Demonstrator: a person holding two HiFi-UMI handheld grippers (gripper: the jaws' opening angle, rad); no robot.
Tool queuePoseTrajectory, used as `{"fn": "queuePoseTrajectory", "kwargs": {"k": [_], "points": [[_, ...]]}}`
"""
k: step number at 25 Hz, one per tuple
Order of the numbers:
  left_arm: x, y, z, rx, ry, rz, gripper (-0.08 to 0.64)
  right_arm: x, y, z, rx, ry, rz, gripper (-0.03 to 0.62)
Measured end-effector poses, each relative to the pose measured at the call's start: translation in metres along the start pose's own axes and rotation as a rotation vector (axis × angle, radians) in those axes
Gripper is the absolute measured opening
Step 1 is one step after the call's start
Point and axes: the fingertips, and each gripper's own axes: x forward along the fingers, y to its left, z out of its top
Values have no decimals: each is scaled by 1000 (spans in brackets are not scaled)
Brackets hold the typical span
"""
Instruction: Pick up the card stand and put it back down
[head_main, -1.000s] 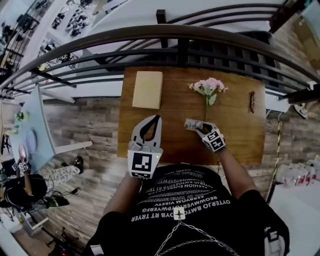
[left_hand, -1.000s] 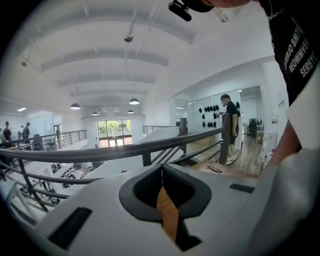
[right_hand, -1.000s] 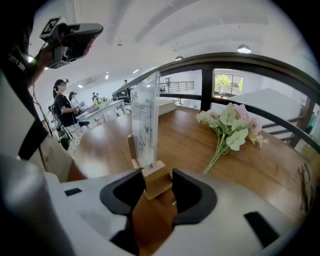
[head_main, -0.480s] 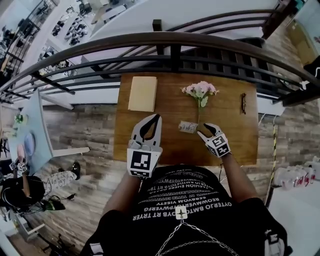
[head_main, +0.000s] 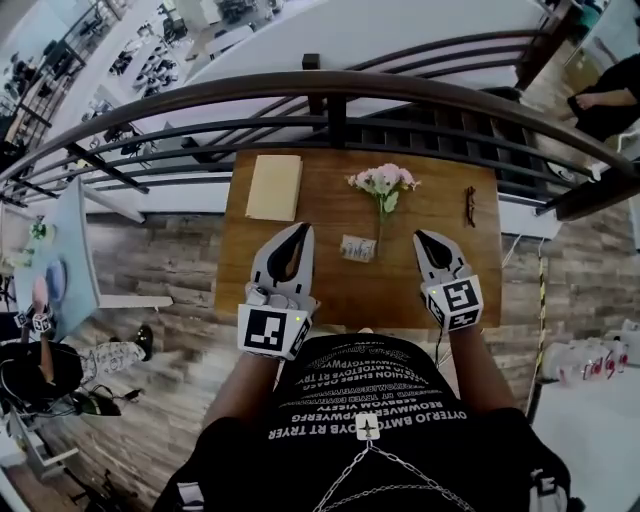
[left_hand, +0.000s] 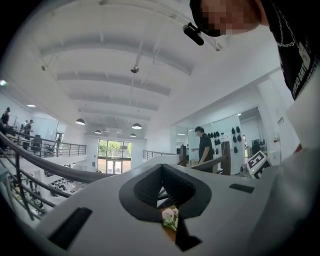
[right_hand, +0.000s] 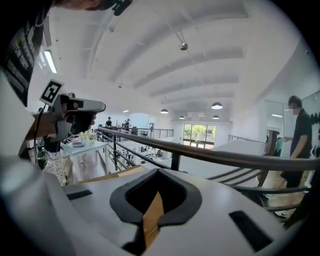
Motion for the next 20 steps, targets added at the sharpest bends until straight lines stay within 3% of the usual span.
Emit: {"fn": "queuePoseTrajectory", "kwargs": {"k": [5, 11, 20], "points": [[-18, -21, 7, 18, 6, 9, 28, -36, 6, 30, 1, -55, 12, 12], [-38, -36, -7, 154, 121, 49, 28, -59, 25, 20, -31, -30, 71, 12], [-45, -44, 1, 140, 159, 19, 29, -67, 55, 17, -54, 4, 111, 12]]}}
